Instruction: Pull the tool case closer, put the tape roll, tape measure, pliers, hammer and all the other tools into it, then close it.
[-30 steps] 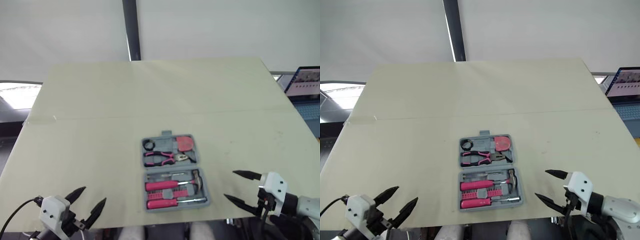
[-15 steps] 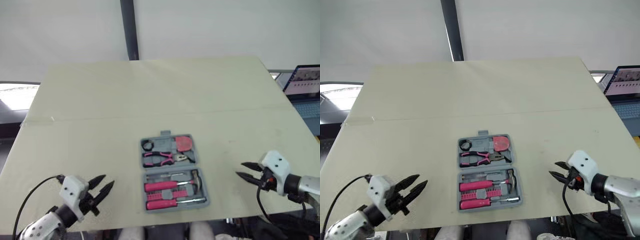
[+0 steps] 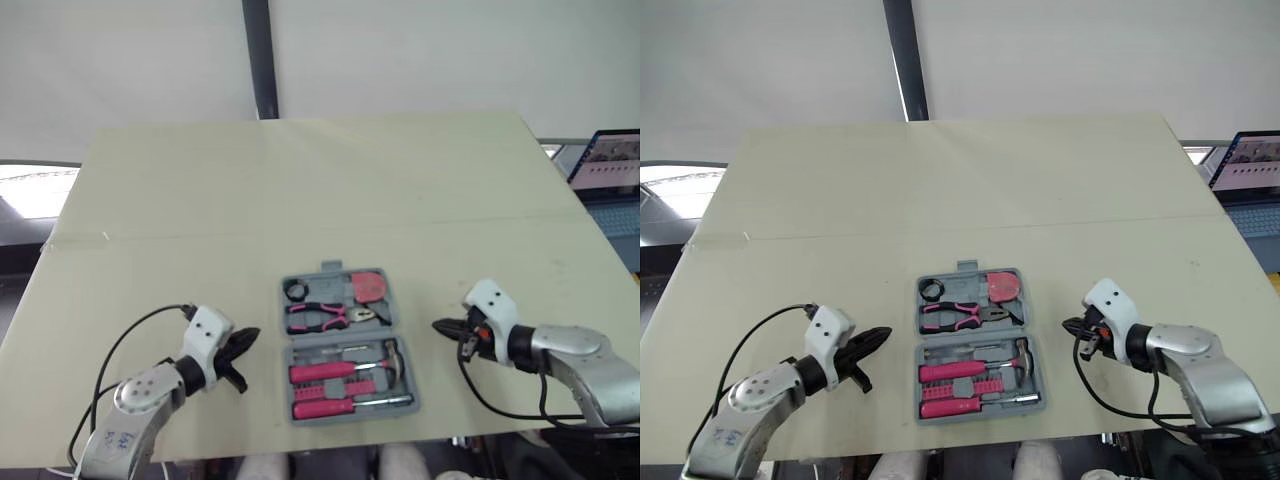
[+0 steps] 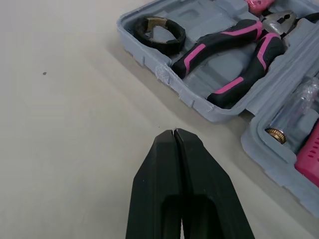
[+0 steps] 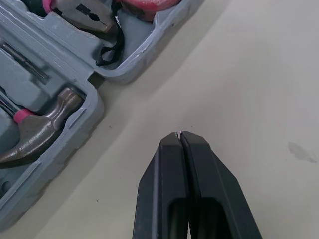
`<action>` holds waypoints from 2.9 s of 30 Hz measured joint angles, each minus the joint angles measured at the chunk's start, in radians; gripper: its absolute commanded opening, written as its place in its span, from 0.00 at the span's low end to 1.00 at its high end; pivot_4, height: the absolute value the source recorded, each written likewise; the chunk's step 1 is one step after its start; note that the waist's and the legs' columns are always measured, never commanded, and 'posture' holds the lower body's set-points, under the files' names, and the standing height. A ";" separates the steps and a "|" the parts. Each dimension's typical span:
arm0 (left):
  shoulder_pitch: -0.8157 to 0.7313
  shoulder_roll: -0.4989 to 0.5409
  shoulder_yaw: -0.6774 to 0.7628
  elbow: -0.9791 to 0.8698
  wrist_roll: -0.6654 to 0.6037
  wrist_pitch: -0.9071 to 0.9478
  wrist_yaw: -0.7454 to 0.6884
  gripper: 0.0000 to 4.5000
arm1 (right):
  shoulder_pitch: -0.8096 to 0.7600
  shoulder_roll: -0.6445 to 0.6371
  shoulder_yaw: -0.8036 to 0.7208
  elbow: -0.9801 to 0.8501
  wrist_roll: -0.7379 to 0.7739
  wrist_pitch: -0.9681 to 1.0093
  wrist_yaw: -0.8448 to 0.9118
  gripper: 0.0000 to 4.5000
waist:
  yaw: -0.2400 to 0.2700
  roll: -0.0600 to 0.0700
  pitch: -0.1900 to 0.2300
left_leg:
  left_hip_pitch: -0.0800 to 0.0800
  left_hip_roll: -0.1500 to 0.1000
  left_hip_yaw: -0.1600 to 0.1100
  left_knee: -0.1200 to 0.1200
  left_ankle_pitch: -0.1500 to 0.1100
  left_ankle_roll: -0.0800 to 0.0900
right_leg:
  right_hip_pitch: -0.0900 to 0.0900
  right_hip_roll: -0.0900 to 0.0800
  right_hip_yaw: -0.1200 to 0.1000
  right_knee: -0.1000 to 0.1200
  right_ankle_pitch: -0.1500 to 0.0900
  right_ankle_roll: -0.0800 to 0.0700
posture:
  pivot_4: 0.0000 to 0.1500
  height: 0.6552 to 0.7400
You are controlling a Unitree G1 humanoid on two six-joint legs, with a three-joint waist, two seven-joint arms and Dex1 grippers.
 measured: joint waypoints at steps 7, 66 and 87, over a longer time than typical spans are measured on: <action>-0.124 -0.001 -0.090 0.074 0.012 0.072 -0.016 0.02 | -0.086 0.045 0.086 0.011 -0.024 0.056 -0.055 0.02 | -0.001 0.000 0.000 | -0.002 0.000 0.000 0.000 0.000 -0.001 | -0.003 0.000 0.000 0.001 0.000 0.000 | 1.00 0.95; -0.114 0.010 -0.200 0.067 0.023 0.097 -0.096 0.02 | -0.103 0.035 0.207 -0.085 0.009 0.232 -0.041 0.02 | 0.000 0.000 0.000 | -0.012 0.000 0.000 0.003 0.002 -0.001 | -0.013 0.000 0.000 0.005 0.000 0.000 | 1.00 0.95; -0.063 0.017 -0.201 0.018 0.024 0.117 -0.085 0.02 | -0.083 0.014 0.217 -0.116 0.033 0.267 -0.023 0.02 | 0.000 0.000 0.000 | -0.012 0.000 0.000 0.002 0.002 -0.001 | -0.013 0.000 0.000 0.004 0.000 0.000 | 1.00 0.95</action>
